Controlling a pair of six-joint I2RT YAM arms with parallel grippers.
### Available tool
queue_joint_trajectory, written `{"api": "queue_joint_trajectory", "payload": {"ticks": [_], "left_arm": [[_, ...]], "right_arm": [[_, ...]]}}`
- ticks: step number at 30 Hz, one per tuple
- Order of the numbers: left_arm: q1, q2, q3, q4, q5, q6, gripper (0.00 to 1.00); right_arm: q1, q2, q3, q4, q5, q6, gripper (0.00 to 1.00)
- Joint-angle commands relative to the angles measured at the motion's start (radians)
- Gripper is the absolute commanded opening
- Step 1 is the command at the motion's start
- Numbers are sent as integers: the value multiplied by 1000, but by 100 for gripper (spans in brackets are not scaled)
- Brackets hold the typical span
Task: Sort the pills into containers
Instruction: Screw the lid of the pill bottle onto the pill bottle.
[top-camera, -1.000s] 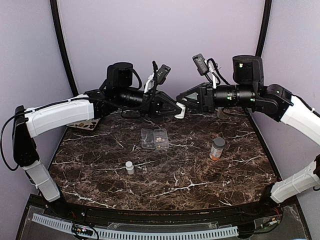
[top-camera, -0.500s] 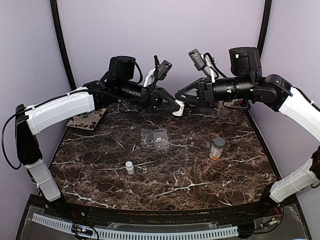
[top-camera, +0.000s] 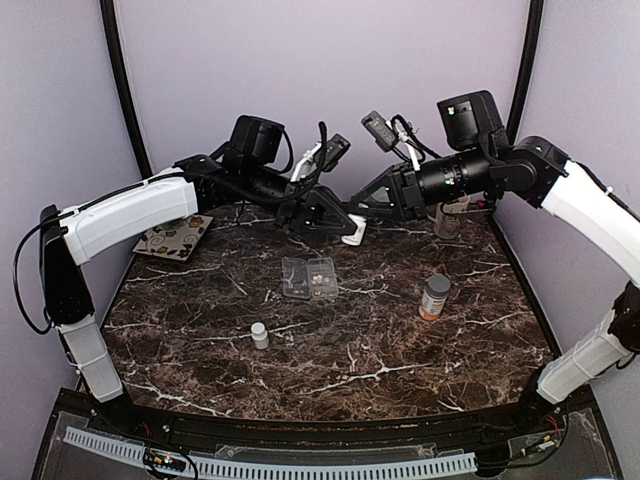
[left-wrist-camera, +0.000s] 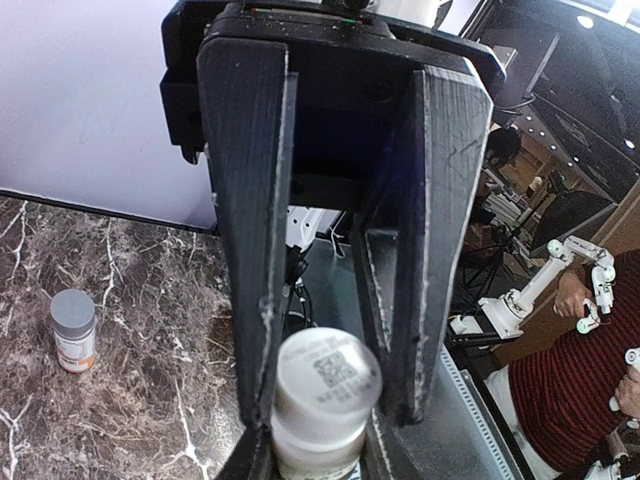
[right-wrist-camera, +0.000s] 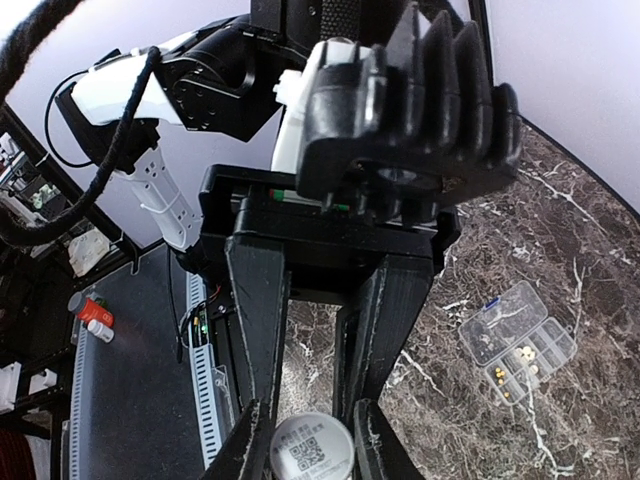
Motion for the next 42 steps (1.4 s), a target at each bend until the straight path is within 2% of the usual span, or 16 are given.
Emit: {"api": "queue_joint_trajectory", "payload": {"ticks": [1,5,9,12,17,31,42], "left_arm": [[0,-33,66,107,23,18,0],[1,-31,63,139,32,0,0],[1,-29,64,145,31,-4,0],[-1,-29,62,142,28,2,0],[-1,-29,63,123,23,20,0],[-6,-37,64,75,-22,71,0],[-29,-51,56,34,-100,131,0]], "right_arm": [[24,48,-43,-136,-111,-31,9],[24,41,-67,-118,-130,-25,9],[23,32,-76,-103,-115,-14,20],[22,29,-75,-96,-99,-7,32],[23,25,-72,-80,-85,6,40],[22,-8,-77,-36,-39,38,46],[18,-54,-119,30,94,78,49]]}}
